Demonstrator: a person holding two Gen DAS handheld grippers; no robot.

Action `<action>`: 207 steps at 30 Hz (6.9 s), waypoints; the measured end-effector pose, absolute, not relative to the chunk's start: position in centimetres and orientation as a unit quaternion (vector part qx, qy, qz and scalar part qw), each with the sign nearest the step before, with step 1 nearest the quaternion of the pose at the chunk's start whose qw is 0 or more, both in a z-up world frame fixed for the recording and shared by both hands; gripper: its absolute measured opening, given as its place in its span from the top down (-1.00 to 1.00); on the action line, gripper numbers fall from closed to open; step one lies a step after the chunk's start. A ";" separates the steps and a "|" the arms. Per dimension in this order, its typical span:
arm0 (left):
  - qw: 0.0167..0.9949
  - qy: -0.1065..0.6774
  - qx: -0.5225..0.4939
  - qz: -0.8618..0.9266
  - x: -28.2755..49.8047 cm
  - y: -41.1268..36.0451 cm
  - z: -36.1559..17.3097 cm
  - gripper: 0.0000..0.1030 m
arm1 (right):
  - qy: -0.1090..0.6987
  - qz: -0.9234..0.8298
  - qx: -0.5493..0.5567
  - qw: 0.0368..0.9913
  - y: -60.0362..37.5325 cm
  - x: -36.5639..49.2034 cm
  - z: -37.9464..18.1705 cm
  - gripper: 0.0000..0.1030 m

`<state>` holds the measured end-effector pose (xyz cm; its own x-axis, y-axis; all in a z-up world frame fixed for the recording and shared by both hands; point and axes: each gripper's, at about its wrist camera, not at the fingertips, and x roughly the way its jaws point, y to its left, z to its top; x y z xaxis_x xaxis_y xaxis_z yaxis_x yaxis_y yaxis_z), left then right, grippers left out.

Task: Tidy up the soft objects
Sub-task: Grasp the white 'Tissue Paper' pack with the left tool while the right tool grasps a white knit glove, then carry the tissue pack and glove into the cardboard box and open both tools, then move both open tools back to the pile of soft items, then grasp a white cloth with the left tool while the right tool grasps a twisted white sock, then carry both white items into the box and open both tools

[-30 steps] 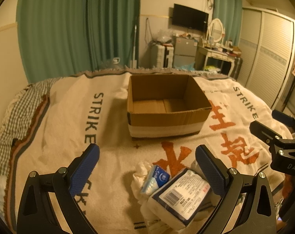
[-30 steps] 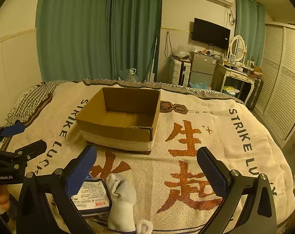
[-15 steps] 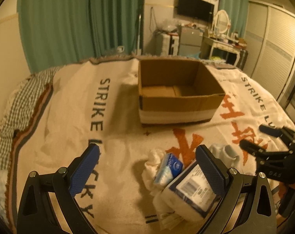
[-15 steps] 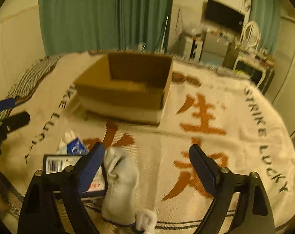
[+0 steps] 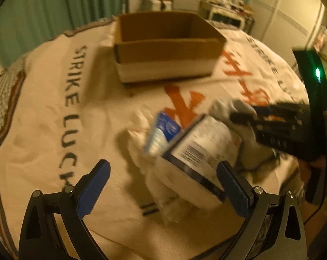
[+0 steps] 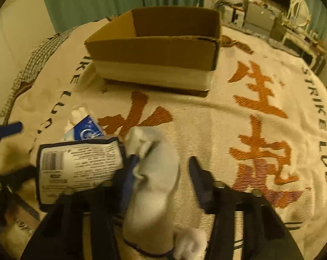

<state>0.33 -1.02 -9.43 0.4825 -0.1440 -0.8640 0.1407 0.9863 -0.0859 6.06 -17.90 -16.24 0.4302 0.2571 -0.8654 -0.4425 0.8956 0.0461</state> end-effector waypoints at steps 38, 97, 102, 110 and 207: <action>0.887 0.418 0.048 -0.191 2.9 -3.7 -6.3 -0.64 | 0.398 0.213 -0.068 0.890 -21.0 4.8 -7.1 0.53; 0.943 0.333 0.000 -0.015 2.7 -0.8 2.8 -0.84 | 0.302 0.114 -0.065 0.944 -21.6 1.2 4.1 -0.68; 0.922 0.386 -0.007 -0.010 0.3 -0.5 -3.4 -0.84 | 0.361 0.121 -0.070 0.922 -21.7 -2.1 -3.2 -0.67; 0.896 0.442 0.032 0.010 -1.5 -0.3 -11.9 -0.83 | 0.438 0.110 -0.082 0.888 -23.8 -3.2 -13.1 -0.67; 0.940 0.337 -0.006 -0.048 23.7 0.9 -4.6 -0.56 | 0.334 0.152 -0.014 0.930 -16.6 23.0 -4.5 -0.51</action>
